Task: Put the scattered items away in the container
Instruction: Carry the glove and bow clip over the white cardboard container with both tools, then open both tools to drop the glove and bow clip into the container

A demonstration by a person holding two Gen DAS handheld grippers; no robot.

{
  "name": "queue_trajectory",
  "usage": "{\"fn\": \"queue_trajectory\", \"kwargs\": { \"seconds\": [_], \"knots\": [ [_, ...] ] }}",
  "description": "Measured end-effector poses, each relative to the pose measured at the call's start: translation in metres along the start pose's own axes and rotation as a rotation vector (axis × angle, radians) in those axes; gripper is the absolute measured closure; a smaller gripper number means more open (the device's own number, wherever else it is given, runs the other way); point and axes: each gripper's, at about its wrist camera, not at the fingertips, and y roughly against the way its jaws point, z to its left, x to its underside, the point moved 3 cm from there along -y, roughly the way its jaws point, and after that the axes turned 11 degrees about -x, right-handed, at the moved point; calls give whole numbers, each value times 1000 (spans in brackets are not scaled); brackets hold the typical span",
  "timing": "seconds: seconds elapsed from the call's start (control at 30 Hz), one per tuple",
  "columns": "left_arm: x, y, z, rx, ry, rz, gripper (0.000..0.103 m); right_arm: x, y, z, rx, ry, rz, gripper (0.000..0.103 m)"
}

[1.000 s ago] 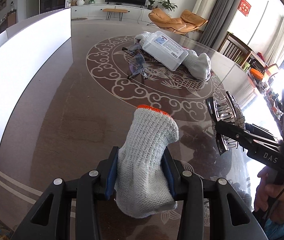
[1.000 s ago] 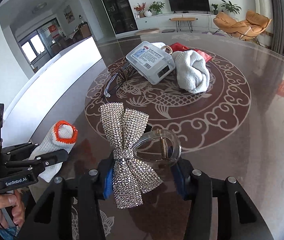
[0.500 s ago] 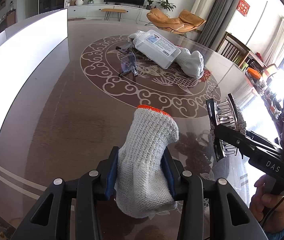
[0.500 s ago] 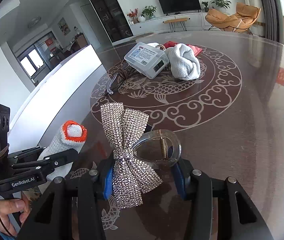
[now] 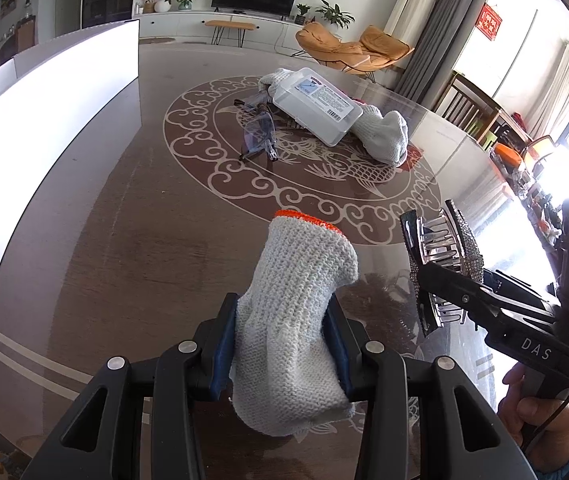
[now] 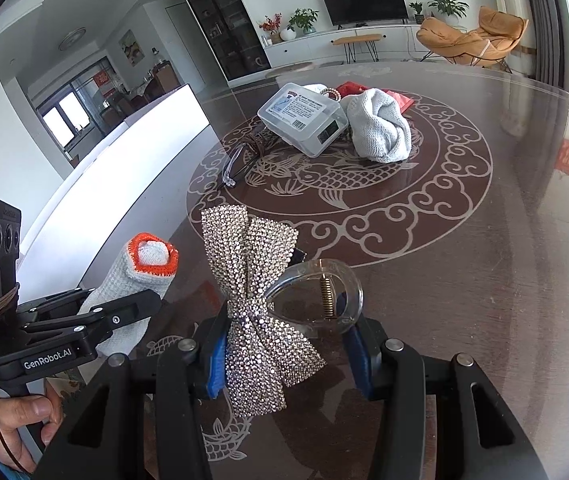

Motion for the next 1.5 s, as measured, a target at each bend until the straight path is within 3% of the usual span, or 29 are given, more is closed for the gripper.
{"fn": "queue_trajectory", "kwargs": {
  "seconds": [0.27, 0.47, 0.6, 0.77, 0.87, 0.97, 1.17, 1.2, 1.23, 1.27, 1.33, 1.43, 1.5],
  "knots": [
    [-18, 33, 20, 23, 39, -59, 62, -15, -4, 25, -20, 51, 26, 54],
    [-45, 86, 75, 5, 108, -145, 62, -48, -10, 74, -65, 157, 26, 54],
    [-68, 120, 131, -60, 148, -197, 62, -84, -28, 124, -132, 241, 38, 54],
    [-103, 141, 214, -212, 185, -230, 62, -144, -65, 200, -233, 338, 46, 54],
    [-129, 127, 259, -274, 212, -199, 62, -182, -103, 245, -252, 406, 61, 54],
    [-152, 99, 297, -305, 247, -150, 62, -216, -159, 281, -215, 467, 95, 54],
    [-163, 30, 357, -355, 365, -12, 59, -243, -272, 302, -142, 455, 243, 53],
    [-160, 19, 366, -369, 389, 26, 51, -242, -287, 299, -110, 444, 273, 53],
    [-155, 10, 374, -373, 415, 55, 34, -241, -299, 296, -91, 436, 297, 52],
    [-150, 4, 380, -375, 438, 73, 27, -239, -308, 293, -97, 423, 322, 51],
    [-141, 2, 382, -391, 444, 74, 24, -238, -313, 287, -136, 378, 349, 51],
    [-136, 8, 375, -433, 413, 68, 24, -244, -292, 280, -174, 351, 269, 51],
    [-135, 26, 361, -430, 398, 20, 24, -244, -265, 272, -183, 341, 201, 51]
  ]
}}
